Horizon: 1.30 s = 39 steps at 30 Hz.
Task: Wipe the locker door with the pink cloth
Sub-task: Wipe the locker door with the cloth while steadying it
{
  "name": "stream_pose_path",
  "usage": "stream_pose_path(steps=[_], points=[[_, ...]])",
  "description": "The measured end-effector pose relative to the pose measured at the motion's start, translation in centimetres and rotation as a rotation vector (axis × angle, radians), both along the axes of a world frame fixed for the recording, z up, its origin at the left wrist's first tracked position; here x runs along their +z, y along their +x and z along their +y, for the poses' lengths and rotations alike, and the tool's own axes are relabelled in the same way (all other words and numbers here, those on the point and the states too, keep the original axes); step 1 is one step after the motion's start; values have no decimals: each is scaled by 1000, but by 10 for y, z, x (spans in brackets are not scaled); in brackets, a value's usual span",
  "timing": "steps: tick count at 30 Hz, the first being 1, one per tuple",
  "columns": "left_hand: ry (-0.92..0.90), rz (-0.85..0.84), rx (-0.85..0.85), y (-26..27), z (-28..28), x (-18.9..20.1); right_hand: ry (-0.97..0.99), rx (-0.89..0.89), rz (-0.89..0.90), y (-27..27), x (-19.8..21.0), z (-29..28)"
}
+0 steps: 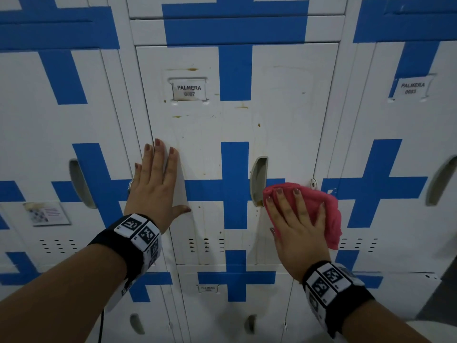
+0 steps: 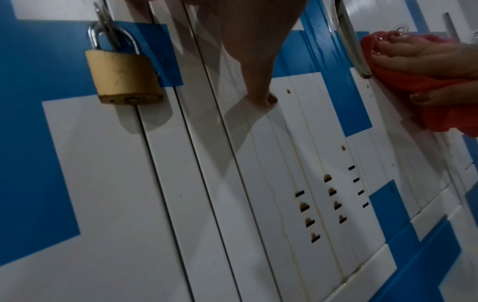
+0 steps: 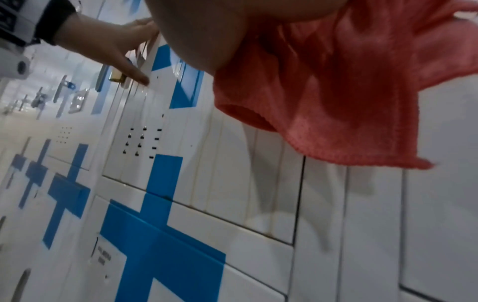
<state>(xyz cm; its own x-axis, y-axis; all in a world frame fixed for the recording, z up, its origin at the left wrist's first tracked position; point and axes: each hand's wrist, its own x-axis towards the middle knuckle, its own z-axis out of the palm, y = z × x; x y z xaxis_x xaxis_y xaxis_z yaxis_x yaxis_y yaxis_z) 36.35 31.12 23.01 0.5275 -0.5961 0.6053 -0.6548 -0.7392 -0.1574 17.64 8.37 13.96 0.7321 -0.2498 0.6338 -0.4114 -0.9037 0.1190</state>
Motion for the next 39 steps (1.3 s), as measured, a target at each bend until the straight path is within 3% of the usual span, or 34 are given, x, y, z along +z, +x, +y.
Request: stream_pose_path(steps=[8, 15, 19, 23, 26, 30, 32, 35, 39], points=[[-4, -5, 3, 1, 0, -1, -95, 162, 63, -11, -26, -15], [-6, -9, 0, 2, 0, -1, -187, 162, 234, -28, -39, -23], [-3, -11, -4, 2, 0, -1, -107, 131, 239, -34, -37, -19], [-13, -2, -10, 2, 0, -1, 82, 54, 126, -34, -34, -7], [-14, 2, -8, 2, 0, -1, 235, 93, -67, -32, -8, 10], [-20, 2, -11, 2, 0, -1, 375, 264, -354, -31, 59, 32], [-26, 9, -15, 2, 0, -1, 363, 225, -420, -27, 93, 30], [-22, 13, -9, 2, 0, -1, 319, 151, -426, -14, 128, 10], [-24, 5, -8, 2, 0, -2, 225, 56, -273, 0, 142, -10]])
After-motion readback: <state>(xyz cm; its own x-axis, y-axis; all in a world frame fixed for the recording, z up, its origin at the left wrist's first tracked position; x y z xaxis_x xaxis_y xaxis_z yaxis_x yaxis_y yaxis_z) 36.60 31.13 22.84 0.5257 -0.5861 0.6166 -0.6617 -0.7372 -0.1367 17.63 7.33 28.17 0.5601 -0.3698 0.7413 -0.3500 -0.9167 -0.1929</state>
